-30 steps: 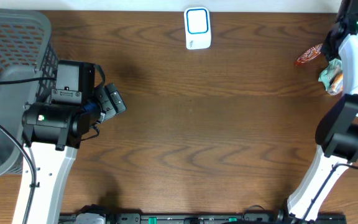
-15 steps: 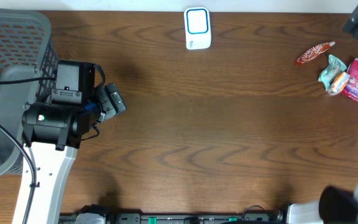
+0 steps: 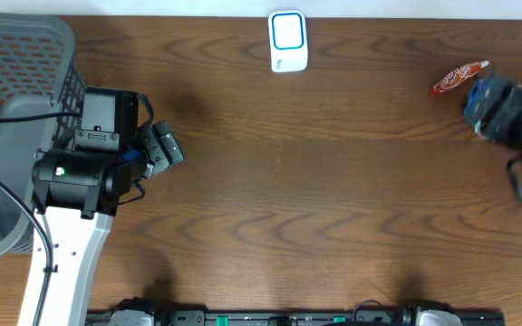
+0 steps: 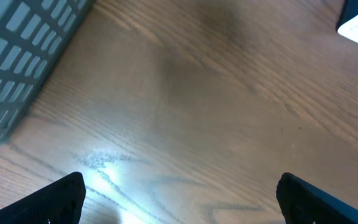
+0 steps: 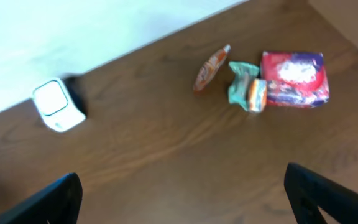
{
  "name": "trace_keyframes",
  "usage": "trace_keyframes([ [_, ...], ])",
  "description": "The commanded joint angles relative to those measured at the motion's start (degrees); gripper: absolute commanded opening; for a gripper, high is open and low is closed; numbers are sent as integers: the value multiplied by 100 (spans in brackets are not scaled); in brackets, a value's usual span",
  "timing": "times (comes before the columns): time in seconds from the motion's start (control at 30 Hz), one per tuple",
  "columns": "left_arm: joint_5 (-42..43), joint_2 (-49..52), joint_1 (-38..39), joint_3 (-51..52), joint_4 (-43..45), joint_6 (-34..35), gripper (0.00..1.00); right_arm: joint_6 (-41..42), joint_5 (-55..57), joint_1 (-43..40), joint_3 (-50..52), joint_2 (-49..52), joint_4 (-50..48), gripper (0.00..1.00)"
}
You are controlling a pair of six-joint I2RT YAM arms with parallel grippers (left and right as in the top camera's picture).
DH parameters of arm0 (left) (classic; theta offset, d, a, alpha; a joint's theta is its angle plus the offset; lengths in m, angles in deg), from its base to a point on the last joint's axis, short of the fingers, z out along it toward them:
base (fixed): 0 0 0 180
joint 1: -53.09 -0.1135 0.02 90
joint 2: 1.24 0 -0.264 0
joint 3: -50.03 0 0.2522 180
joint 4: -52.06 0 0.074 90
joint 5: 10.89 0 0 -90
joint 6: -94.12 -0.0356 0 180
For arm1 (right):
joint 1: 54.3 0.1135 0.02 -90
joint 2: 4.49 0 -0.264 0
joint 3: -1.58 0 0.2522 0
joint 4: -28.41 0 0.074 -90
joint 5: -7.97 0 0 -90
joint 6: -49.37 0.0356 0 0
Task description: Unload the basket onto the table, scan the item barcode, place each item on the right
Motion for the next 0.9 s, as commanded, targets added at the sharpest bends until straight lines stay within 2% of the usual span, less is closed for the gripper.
trace_keyframes([
  [0.0,-74,-31,-24,-59,-4,28,98,116,-197,208,964,-896,-197,99],
  [0.13,-74,-31,-24,-59,-4,28,98,289,-494,245,1853,-1735,-105,99],
  [0.3,-72,-31,-24,-59,-4,28,98,286,-511,245,2321,-2286,479,99],
  [0.57,-72,-31,-22,-59,-7,28,98,286,-509,245,2337,-2365,1818,99],
  [0.87,-72,-31,-24,-59,-7,28,98,286,-511,245,2337,-2365,2039,99],
])
